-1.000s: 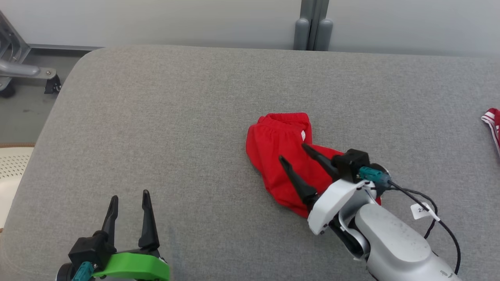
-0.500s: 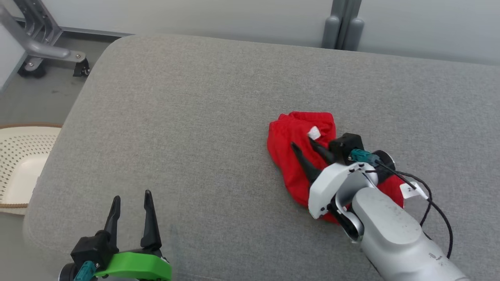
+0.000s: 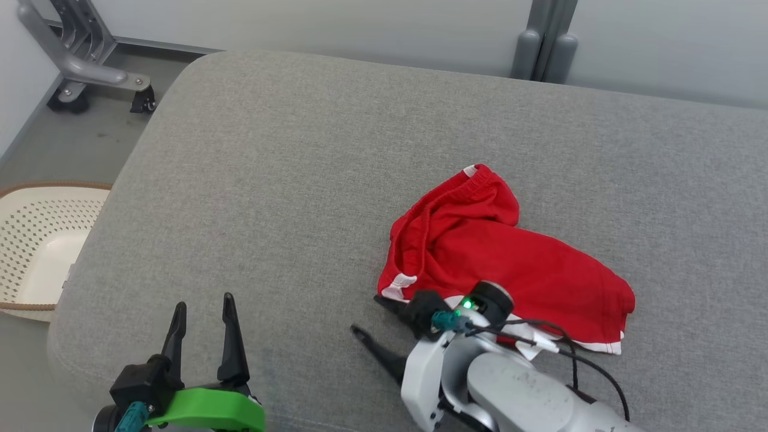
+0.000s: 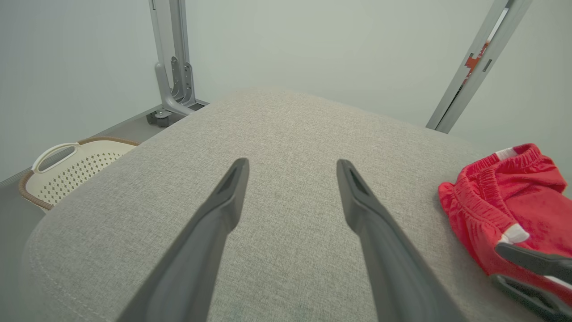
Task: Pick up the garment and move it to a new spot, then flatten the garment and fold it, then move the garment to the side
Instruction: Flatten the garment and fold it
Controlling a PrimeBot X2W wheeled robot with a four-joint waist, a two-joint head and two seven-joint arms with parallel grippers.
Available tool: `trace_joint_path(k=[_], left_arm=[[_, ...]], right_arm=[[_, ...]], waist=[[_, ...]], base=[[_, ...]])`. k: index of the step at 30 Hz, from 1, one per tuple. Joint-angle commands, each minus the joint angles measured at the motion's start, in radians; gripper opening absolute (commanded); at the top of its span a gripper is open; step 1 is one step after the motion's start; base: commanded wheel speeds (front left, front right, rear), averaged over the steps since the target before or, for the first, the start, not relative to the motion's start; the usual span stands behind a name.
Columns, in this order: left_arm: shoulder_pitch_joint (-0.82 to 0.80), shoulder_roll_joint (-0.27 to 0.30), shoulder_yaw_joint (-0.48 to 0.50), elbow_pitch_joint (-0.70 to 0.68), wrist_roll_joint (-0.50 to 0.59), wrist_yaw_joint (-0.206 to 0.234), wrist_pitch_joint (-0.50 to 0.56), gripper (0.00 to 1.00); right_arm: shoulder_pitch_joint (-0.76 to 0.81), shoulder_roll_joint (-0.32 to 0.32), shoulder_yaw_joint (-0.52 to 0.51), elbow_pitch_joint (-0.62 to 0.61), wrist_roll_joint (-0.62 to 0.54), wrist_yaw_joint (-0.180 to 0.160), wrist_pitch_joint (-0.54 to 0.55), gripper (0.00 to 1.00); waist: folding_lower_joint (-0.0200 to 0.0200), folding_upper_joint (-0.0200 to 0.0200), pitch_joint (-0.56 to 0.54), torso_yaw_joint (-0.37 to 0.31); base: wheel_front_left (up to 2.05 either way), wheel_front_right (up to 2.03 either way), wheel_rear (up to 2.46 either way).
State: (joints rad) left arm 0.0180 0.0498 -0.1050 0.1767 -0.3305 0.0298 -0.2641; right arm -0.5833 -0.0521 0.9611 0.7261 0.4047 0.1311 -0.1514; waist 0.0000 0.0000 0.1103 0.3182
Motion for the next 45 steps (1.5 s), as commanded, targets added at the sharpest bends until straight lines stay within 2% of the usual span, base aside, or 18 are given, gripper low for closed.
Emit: trace_joint_path(k=[1, 5, 9, 13, 19, 24, 28, 34, 45], left_arm=[[0.002, 0.002, -0.003, 0.0, -0.007, 0.004, 0.0, 1.0], [0.006, 0.002, -0.006, -0.001, -0.007, 0.006, 0.0, 1.0], [0.01, 0.002, -0.007, -0.006, 0.001, 0.004, 0.0, 1.0], [0.011, 0.002, -0.009, -0.014, 0.013, 0.0, 0.0, 1.0], [-0.003, 0.005, -0.023, -0.014, 0.043, -0.016, 0.0, 1.0], [-0.054, 0.022, -0.085, 0.015, 0.087, -0.05, 0.008, 1.0], [-0.11, 0.031, -0.161, 0.04, 0.133, -0.09, 0.053, 1.0], [-0.204, 0.056, -0.289, 0.102, 0.155, -0.144, 0.183, 1.0], [-0.338, 0.141, -0.378, 0.3, 0.124, -0.158, 0.371, 1.0]], right_arm=[[0.007, 0.001, 0.046, -0.017, 0.031, -0.001, -0.001, 1.0], [0.0, -0.002, 0.138, -0.04, 0.094, -0.001, -0.03, 1.0], [-0.016, -0.001, 0.103, -0.028, 0.112, -0.001, -0.083, 1.0], [0.003, -0.012, -0.009, -0.03, 0.079, -0.001, -0.109, 1.0], [0.089, -0.049, -0.26, -0.114, -0.023, -0.001, -0.113, 1.0], [0.199, -0.068, -0.465, -0.193, -0.117, -0.001, -0.114, 1.0], [0.276, -0.058, -0.594, -0.24, -0.182, -0.001, -0.114, 1.0], [0.344, -0.032, -0.675, -0.305, -0.242, -0.001, -0.09, 1.0], [0.372, -0.011, -0.709, -0.377, -0.271, -0.001, -0.053, 1.0]], waist=[[0.0, 0.0, 0.001, -0.009], [0.0, 0.0, -0.004, -0.036], [0.0, 0.0, -0.016, -0.072], [0.0, 0.0, -0.033, -0.112], [0.0, 0.0, -0.059, -0.174], [0.0, 0.0, -0.072, -0.214], [0.0, 0.0, -0.074, -0.244], [0.0, 0.0, -0.058, -0.288], [0.0, 0.0, -0.019, -0.332]], base=[[0.0, 0.0, 0.0], [0.0, 0.0, 0.0], [0.0, 0.0, 0.0], [0.0, 0.0, 0.0], [0.0, 0.0, 0.0], [0.0, 0.0, 0.0], [0.0, 0.0, 0.0], [0.0, 0.0, 0.0], [0.0, 0.0, 0.0]])
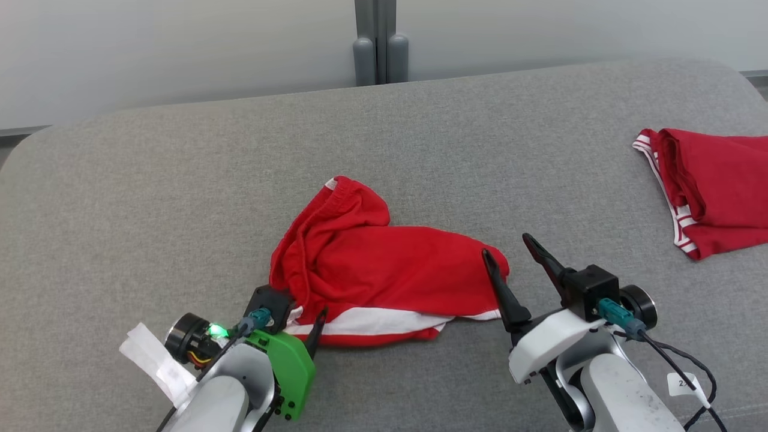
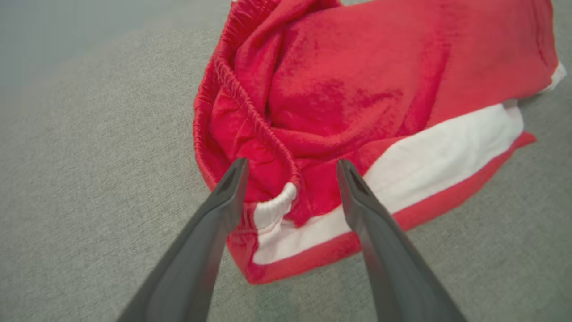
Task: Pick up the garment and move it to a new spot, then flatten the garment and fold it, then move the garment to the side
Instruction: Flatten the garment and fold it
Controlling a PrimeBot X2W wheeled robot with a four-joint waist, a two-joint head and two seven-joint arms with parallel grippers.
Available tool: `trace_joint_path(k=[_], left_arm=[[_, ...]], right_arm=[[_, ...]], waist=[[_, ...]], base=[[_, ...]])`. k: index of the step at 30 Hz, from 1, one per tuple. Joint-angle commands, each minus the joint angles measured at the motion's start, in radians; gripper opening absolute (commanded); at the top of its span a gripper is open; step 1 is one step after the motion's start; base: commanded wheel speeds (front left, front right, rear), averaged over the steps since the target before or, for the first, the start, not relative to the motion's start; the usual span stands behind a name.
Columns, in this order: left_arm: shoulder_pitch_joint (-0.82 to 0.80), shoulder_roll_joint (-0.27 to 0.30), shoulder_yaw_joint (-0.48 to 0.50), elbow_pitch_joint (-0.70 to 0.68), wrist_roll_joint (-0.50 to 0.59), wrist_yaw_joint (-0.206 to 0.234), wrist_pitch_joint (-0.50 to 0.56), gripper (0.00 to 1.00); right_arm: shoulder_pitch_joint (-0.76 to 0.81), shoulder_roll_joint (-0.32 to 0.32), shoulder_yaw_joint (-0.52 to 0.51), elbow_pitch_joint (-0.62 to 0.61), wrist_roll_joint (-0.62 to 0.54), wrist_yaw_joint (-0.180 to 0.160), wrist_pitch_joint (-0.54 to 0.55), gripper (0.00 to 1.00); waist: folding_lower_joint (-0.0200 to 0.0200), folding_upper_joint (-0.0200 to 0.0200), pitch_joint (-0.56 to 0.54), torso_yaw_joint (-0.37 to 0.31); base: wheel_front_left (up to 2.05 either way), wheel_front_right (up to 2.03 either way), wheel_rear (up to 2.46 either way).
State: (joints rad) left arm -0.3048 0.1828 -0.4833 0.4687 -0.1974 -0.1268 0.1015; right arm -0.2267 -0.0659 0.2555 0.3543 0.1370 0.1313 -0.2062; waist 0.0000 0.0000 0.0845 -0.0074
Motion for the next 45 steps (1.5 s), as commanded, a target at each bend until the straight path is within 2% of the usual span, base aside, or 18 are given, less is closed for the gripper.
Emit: trace_joint_path(k=[1, 2, 3, 5, 6, 7, 8, 11, 17, 22, 27, 33, 40, 41, 42, 45], left_arm=[[-0.022, 0.016, -0.002, 0.017, -0.009, -0.002, 0.016, 0.9], [-0.028, 0.022, -0.004, 0.029, -0.009, -0.002, 0.029, 0.66], [-0.031, 0.025, -0.006, 0.037, -0.012, -0.002, 0.038, 0.49], [-0.033, 0.028, -0.014, 0.05, -0.02, -0.002, 0.055, 0.32], [-0.036, 0.029, -0.017, 0.054, -0.021, -0.002, 0.061, 0.15], [-0.038, 0.029, -0.017, 0.057, -0.023, -0.003, 0.061, 0.04], [-0.038, 0.029, -0.019, 0.061, -0.024, -0.003, 0.06, 0.0], [-0.038, 0.02, -0.017, 0.061, -0.038, -0.003, 0.039, 0.0], [-0.02, 0.002, 0.033, 0.021, -0.087, 0.031, -0.064, 0.0], [0.059, -0.022, 0.121, -0.054, -0.178, 0.056, -0.175, 0.0], [0.158, -0.05, 0.191, -0.089, -0.281, 0.072, -0.221, 0.0], [0.249, -0.08, 0.251, -0.05, -0.366, 0.087, -0.283, 0.0], [0.255, -0.099, 0.27, 0.013, -0.397, 0.087, -0.329, 0.0], [0.25, -0.1, 0.274, 0.019, -0.396, 0.091, -0.338, 0.43], [0.246, -0.102, 0.278, 0.023, -0.394, 0.092, -0.343, 1.0], [0.238, -0.107, 0.292, 0.02, -0.385, 0.091, -0.36, 1.0]], right_arm=[[0.017, 0.003, -0.004, -0.008, -0.007, -0.001, 0.002, 1.0], [0.019, 0.004, -0.006, -0.012, -0.009, -0.001, 0.005, 1.0], [0.018, 0.004, -0.008, -0.014, -0.009, -0.001, 0.005, 1.0], [0.019, 0.005, -0.013, -0.019, -0.01, -0.001, 0.007, 1.0], [0.021, 0.006, -0.015, -0.021, -0.012, -0.001, 0.007, 1.0], [0.022, 0.006, -0.016, -0.022, -0.013, -0.001, 0.008, 1.0], [0.021, 0.007, -0.018, -0.023, -0.014, -0.001, 0.009, 1.0], [0.02, 0.009, -0.024, -0.026, -0.015, -0.001, 0.01, 1.0], [0.027, 0.009, -0.065, -0.033, -0.02, -0.001, 0.005, 1.0], [0.053, 0.002, -0.143, -0.04, -0.035, -0.001, 0.01, 1.0], [0.094, -0.004, -0.21, -0.05, -0.053, -0.001, 0.022, 1.0], [0.14, -0.009, -0.302, -0.057, -0.069, -0.001, 0.027, 1.0], [0.138, 0.003, -0.317, -0.066, -0.074, -0.001, 0.02, 1.0], [0.133, 0.005, -0.312, -0.062, -0.07, -0.001, 0.017, 1.0], [0.129, 0.006, -0.307, -0.06, -0.069, -0.001, 0.015, 1.0], [0.12, 0.008, -0.288, -0.056, -0.061, -0.001, 0.002, 1.0]], waist=[[0.0, 0.0, 0.008, -0.008], [0.0, 0.0, 0.009, -0.008], [0.0, 0.0, 0.011, -0.009], [0.0, 0.0, 0.012, -0.008], [0.0, 0.0, 0.013, -0.007], [0.0, 0.0, 0.013, -0.006], [0.0, 0.0, 0.013, -0.005], [0.0, 0.0, 0.012, -0.002], [0.0, 0.0, 0.009, 0.01], [0.0, 0.0, 0.004, 0.026], [0.0, 0.0, -0.002, 0.043], [0.0, 0.0, -0.004, 0.051], [0.0, 0.0, -0.011, 0.043], [0.0, 0.0, -0.014, 0.042], [0.0, 0.0, -0.017, 0.04], [0.0, 0.0, -0.031, 0.037]], base=[[0.0, 0.0, 0.0], [0.0, 0.0, 0.0], [0.0, 0.0, 0.0], [0.0, 0.0, 0.0], [0.0, 0.0, 0.0], [0.0, 0.0, 0.0], [0.0, 0.0, 0.0], [0.0, 0.0, 0.0], [0.0, 0.0, 0.0], [0.0, 0.0, 0.0], [0.0, 0.0, 0.0], [0.0, 0.0, 0.0], [0.0, 0.0, 0.0], [0.0, 0.0, 0.0], [0.0, 0.0, 0.0], [0.0, 0.0, 0.0]])
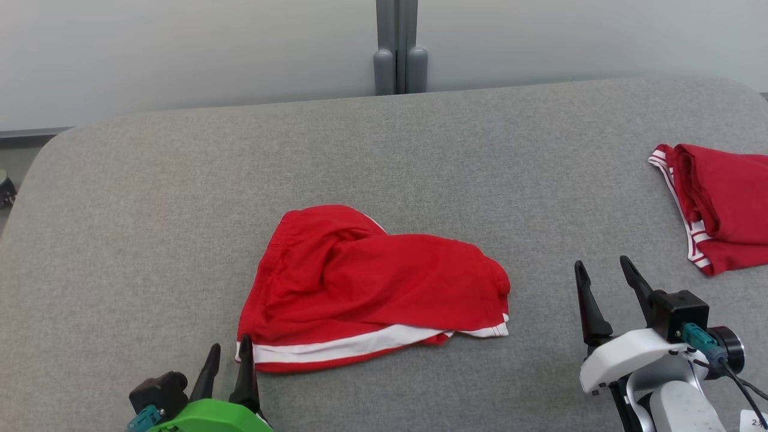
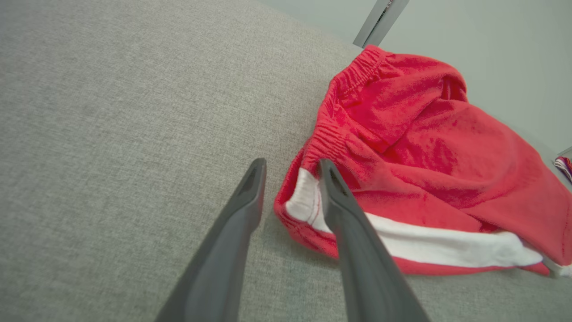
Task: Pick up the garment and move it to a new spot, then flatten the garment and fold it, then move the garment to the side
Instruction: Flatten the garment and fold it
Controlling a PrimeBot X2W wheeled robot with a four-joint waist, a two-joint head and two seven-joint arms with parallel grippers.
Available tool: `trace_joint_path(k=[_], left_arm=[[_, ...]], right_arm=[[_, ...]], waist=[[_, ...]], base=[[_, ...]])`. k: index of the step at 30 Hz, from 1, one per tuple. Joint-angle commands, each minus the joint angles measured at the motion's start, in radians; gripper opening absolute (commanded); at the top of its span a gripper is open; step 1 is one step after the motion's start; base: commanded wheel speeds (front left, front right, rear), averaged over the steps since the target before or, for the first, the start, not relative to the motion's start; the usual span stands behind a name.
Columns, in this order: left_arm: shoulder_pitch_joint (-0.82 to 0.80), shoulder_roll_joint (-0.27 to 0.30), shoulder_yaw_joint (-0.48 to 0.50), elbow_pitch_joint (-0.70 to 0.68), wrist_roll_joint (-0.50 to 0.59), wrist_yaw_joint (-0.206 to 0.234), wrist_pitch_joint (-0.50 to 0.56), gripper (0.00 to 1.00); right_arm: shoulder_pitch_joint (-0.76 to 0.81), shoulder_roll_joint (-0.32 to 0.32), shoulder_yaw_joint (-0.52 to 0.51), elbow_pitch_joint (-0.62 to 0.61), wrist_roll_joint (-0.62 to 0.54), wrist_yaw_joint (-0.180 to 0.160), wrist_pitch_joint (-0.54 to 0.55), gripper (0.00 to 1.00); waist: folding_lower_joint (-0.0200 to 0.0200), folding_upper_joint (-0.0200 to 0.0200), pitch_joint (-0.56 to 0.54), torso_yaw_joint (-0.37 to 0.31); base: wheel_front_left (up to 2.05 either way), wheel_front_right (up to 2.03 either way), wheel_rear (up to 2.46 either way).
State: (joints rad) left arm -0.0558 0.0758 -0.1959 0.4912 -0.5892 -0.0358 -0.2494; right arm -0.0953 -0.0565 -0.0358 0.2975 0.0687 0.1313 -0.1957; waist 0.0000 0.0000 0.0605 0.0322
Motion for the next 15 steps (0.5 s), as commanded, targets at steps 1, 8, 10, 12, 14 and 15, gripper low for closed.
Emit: trace_joint_path(k=[1, 8, 10, 12, 14, 15], left_arm=[[-0.012, -0.001, 0.01, -0.008, 0.012, -0.003, -0.01, 1.0], [0.035, 0.007, 0.086, -0.097, 0.08, -0.011, -0.016, 1.0], [0.05, 0.004, 0.105, -0.129, 0.103, -0.017, -0.016, 1.0], [0.065, 0.0, 0.123, -0.157, 0.13, -0.024, -0.016, 1.0], [0.089, -0.006, 0.139, -0.177, 0.144, -0.027, -0.016, 1.0], [0.098, -0.008, 0.148, -0.183, 0.146, -0.027, -0.016, 1.0]], right_arm=[[-0.014, 0.0, 0.007, 0.001, 0.009, -0.001, -0.014, 1.0], [-0.019, 0.004, 0.039, 0.004, 0.003, -0.001, -0.042, 1.0], [-0.015, 0.004, 0.047, 0.007, 0.002, -0.001, -0.049, 1.0], [-0.012, 0.005, 0.056, 0.011, 0.004, -0.001, -0.053, 1.0], [-0.007, 0.005, 0.062, 0.017, 0.014, -0.001, -0.057, 1.0], [-0.004, 0.005, 0.065, 0.02, 0.021, -0.001, -0.059, 1.0]], waist=[[0.0, 0.0, -0.012, -0.003], [0.0, 0.0, -0.062, -0.005], [0.0, 0.0, -0.072, -0.004], [0.0, 0.0, -0.081, -0.003], [0.0, 0.0, -0.089, -0.002], [0.0, 0.0, -0.092, -0.001]], base=[[0.0, 0.0, 0.0], [0.0, 0.0, 0.0], [0.0, 0.0, 0.0], [0.0, 0.0, 0.0], [0.0, 0.0, 0.0], [0.0, 0.0, 0.0]])
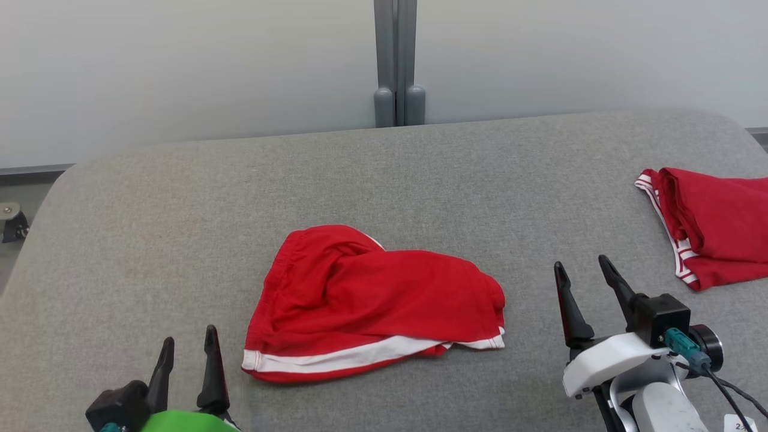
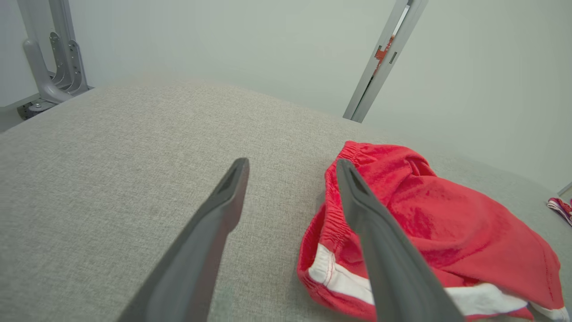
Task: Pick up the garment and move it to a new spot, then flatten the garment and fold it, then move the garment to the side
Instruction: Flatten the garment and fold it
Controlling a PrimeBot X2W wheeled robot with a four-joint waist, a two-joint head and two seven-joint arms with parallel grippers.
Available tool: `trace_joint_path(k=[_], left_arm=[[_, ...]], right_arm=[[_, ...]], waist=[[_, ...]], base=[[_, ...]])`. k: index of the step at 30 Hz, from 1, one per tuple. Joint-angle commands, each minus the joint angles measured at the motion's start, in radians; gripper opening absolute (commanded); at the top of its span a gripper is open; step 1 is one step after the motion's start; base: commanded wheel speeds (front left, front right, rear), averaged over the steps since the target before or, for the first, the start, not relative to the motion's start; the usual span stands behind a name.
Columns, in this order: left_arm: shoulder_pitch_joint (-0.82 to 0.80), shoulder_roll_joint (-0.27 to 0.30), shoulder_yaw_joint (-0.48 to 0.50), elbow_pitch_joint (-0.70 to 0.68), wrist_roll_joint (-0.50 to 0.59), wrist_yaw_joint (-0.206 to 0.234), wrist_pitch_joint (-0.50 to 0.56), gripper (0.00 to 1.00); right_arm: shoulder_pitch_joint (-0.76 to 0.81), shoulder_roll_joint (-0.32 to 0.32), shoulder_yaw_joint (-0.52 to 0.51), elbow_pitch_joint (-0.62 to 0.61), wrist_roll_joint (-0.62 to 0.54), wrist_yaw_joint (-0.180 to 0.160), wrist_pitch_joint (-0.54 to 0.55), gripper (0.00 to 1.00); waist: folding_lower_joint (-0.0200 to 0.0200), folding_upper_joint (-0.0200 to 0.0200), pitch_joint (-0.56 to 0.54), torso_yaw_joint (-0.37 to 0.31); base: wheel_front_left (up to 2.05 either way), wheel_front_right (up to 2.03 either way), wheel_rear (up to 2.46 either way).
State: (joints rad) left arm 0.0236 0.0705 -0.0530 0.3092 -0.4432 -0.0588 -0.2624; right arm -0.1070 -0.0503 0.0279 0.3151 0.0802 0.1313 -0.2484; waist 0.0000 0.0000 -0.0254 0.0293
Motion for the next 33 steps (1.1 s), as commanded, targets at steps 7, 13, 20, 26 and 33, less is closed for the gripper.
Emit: trace_joint_path(k=[7, 13, 20, 26, 33], left_arm=[[0.074, -0.012, 0.052, -0.031, 0.048, -0.001, -0.003, 1.0], [0.096, -0.017, 0.055, -0.063, 0.085, 0.015, -0.003, 1.0], [0.103, -0.019, 0.05, -0.068, 0.097, 0.019, -0.003, 1.0], [0.103, -0.02, 0.027, -0.042, 0.121, 0.02, -0.003, 1.0], [0.025, 0.016, -0.042, 0.081, 0.173, -0.005, 0.055, 1.0]], right_arm=[[0.016, -0.001, 0.033, 0.026, 0.037, -0.001, -0.013, 1.0], [0.014, -0.001, 0.059, 0.039, 0.062, -0.001, -0.017, 1.0], [0.008, -0.001, 0.076, 0.05, 0.07, -0.001, -0.017, 1.0], [0.01, -0.001, 0.078, 0.055, 0.06, -0.001, -0.017, 1.0], [-0.003, -0.001, 0.094, 0.083, 0.063, -0.001, -0.017, 1.0]], waist=[[0.0, 0.0, -0.021, 0.005], [0.0, 0.0, -0.027, 0.009], [0.0, 0.0, -0.029, 0.008], [0.0, 0.0, -0.022, 0.005], [0.0, 0.0, 0.002, -0.008]], base=[[0.0, 0.0, 0.0], [0.0, 0.0, 0.0], [0.0, 0.0, 0.0], [0.0, 0.0, 0.0], [0.0, 0.0, 0.0]])
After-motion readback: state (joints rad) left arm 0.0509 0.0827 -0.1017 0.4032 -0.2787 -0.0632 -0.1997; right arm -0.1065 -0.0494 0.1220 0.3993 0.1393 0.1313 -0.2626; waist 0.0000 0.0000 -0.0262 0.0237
